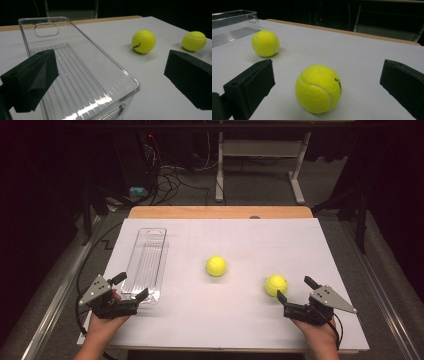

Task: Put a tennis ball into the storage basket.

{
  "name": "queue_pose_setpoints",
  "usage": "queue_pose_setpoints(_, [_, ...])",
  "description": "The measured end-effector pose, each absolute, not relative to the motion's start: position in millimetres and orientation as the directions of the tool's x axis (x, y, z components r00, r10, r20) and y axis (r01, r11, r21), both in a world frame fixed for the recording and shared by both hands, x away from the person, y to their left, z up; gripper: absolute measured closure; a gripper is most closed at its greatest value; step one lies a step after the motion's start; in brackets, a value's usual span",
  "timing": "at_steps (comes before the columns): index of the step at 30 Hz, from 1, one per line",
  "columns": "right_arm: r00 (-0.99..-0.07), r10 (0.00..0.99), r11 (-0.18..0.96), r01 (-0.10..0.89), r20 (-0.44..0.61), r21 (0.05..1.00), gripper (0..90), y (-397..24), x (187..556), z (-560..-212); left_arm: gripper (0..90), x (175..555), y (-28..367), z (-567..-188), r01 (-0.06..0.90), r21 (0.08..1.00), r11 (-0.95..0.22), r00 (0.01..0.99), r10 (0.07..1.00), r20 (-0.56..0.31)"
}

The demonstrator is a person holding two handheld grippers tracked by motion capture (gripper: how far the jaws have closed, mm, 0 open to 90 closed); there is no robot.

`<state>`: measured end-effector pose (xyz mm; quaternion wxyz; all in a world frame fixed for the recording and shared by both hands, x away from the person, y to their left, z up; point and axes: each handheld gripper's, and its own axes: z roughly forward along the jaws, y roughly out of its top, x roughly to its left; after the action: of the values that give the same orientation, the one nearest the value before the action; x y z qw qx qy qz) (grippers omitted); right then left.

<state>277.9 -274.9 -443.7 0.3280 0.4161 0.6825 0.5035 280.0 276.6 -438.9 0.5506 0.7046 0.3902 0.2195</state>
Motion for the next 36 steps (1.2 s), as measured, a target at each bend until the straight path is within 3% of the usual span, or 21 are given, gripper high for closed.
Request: queue_pose_setpoints(36, [-0.448,0.894,0.157,0.247,-0.031,0.956,0.0,-275.1,279.0,-446.0,0.1,277.2,266.5,-439.8,0.308,0.944,-0.114,0.629,0.769,-0.113])
